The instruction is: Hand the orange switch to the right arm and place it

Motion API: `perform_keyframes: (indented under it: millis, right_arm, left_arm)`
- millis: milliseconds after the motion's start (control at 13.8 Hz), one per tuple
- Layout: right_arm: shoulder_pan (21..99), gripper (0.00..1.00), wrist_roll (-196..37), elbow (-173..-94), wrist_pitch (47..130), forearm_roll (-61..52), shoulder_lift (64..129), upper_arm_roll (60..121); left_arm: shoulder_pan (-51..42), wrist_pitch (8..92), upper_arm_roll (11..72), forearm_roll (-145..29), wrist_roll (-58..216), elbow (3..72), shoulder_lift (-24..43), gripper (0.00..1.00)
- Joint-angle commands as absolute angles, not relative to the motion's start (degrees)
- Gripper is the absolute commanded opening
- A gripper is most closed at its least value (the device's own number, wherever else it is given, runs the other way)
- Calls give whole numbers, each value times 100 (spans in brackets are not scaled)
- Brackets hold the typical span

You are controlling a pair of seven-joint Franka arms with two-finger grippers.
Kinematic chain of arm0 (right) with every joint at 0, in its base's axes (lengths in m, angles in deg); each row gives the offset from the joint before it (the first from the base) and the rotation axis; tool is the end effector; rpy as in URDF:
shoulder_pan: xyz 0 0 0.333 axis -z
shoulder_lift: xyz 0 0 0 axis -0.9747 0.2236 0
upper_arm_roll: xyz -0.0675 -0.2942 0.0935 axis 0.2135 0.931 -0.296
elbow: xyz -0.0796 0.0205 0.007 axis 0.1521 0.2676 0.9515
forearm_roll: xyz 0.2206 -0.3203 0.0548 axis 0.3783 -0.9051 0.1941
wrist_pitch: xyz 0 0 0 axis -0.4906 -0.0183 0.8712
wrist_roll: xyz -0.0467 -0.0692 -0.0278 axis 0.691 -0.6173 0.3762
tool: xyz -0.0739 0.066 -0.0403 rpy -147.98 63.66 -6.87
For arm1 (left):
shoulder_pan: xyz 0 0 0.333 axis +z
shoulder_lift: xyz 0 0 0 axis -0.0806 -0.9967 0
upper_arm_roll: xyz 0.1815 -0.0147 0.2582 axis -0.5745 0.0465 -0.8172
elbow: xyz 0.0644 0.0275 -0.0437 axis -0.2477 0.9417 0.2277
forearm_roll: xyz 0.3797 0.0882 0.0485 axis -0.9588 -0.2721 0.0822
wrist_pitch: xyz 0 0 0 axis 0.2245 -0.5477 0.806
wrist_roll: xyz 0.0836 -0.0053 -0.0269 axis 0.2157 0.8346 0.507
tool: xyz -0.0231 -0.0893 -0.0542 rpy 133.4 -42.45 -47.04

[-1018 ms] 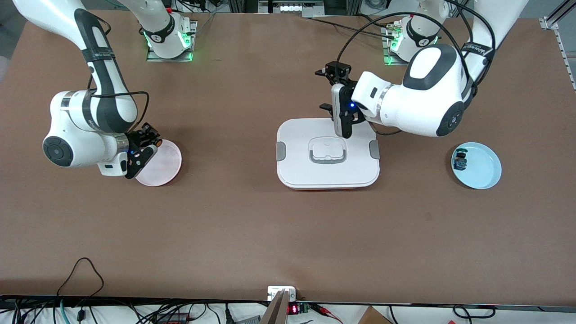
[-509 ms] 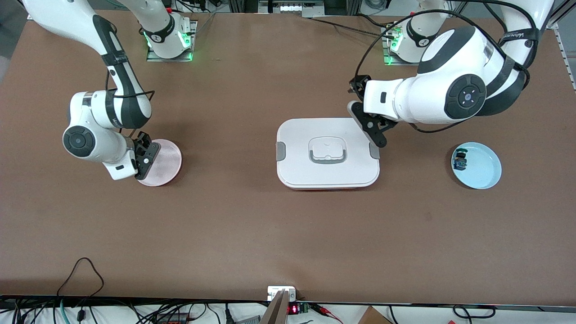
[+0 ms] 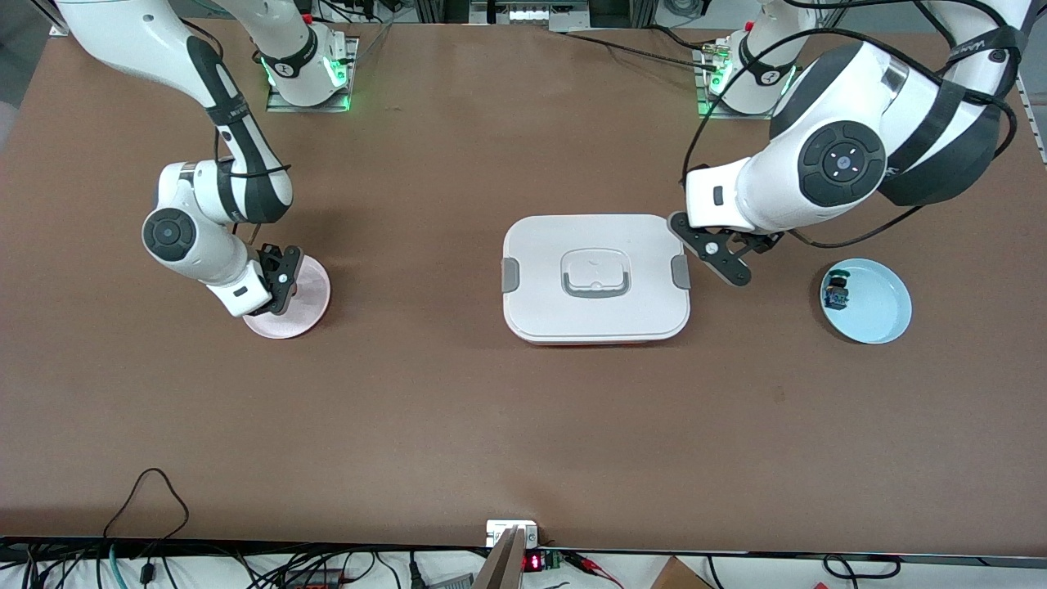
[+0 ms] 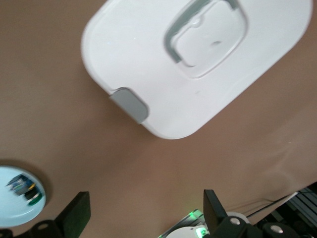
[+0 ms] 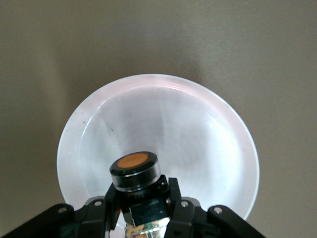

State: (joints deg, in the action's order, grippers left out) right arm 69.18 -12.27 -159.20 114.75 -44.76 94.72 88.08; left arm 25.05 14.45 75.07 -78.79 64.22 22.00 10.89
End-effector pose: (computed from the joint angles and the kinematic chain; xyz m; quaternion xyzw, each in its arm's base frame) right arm 0.5541 0.0459 0.2088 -0.7644 -0.6428 0.0490 0.0001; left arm 0.5705 -0.2234 0.4893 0.9268 -0.3366 -0.1632 0.0325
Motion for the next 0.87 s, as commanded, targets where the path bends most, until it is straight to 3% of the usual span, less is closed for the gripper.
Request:
perform_keyframes:
  millis: [0, 218, 364, 800]
  right_arm:
    - [6900, 0, -1071, -16181, 11776, -4551, 9353, 8809]
    - [6821, 0, -1071, -16198, 11889, -4551, 9414, 8809]
    - [6777, 0, -1071, -16251, 12126, -4551, 9510, 8809]
    - [6785, 0, -1062, -16339, 12259, -4559, 9528, 8809]
  left_arm:
    - [2345, 1175, 7067, -8177, 6063, 1949, 1233, 100]
    - [1248, 1201, 5207, -7505, 6131, 1922, 1593, 100]
    - [920, 1525, 4264, -6818, 6394, 2254, 1997, 100]
    - [129, 2561, 2953, -6604, 8344, 3010, 2789, 100]
